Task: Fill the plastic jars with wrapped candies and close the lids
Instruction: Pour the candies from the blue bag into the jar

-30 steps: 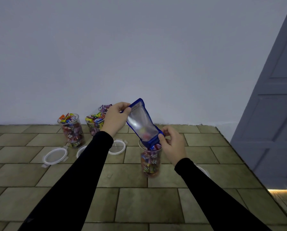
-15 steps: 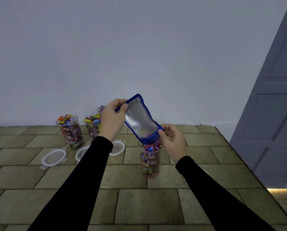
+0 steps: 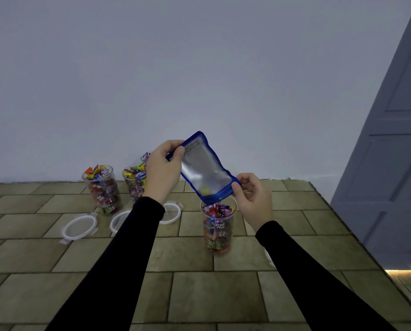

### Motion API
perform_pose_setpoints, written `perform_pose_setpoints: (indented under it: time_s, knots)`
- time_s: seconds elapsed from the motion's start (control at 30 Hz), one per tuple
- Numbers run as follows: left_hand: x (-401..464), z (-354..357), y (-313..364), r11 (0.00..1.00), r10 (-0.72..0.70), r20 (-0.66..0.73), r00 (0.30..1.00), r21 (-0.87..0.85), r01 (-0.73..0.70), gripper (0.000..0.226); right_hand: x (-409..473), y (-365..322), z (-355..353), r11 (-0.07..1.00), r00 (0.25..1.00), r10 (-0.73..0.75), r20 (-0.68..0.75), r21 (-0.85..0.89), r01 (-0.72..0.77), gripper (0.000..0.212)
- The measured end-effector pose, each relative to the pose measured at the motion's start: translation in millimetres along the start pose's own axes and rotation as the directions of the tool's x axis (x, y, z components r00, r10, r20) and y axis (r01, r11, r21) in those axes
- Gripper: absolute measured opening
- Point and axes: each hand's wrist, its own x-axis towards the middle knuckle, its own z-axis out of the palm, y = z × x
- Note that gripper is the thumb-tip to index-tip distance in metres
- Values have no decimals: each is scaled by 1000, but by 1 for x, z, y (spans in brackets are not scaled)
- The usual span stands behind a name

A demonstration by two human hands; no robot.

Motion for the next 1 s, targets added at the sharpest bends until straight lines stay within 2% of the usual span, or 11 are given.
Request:
perform_pose_setpoints:
  time_s: [0.17,0.33,0.47,0.57,0.7,0.8,0.93,0.97,1.0]
  knots:
    - [1,0,8,995,66,-2,998,-80,-66,15,-5,-2,4,992,995,-35,-93,117,46,9]
    - [-3,5,0,991,61,15,998,-122,-59,14,-9,0,7,990,991,12,-132,141,6,13]
    - [-3,9,1,991,85,38,996,-106,-81,13,-15,6,6,996,995,32,-89,86,-25,10]
    - [-7,15,-1,991,40,30,999,-127,-36,14,-16,11,1,998,997,43,-57,48,-40,10]
    - [-12,18,-8,985,-36,-1,999,-167,35,24,-8,12,-3,995,993,73,-96,77,-66,15]
    - [-15,19,-13,982,-75,33,997,-172,79,18,-3,10,0,984,982,136,-133,134,-118,21]
    - [-14,16,-16,991,-93,43,995,-94,97,20,9,-4,9,948,957,213,-197,277,-154,11]
    - [-13,15,-15,989,-98,41,994,-110,102,20,13,-9,12,933,948,247,-200,315,-176,7]
    - [-13,14,-13,984,-104,41,994,-140,109,21,17,-13,14,921,940,280,-193,329,-207,11]
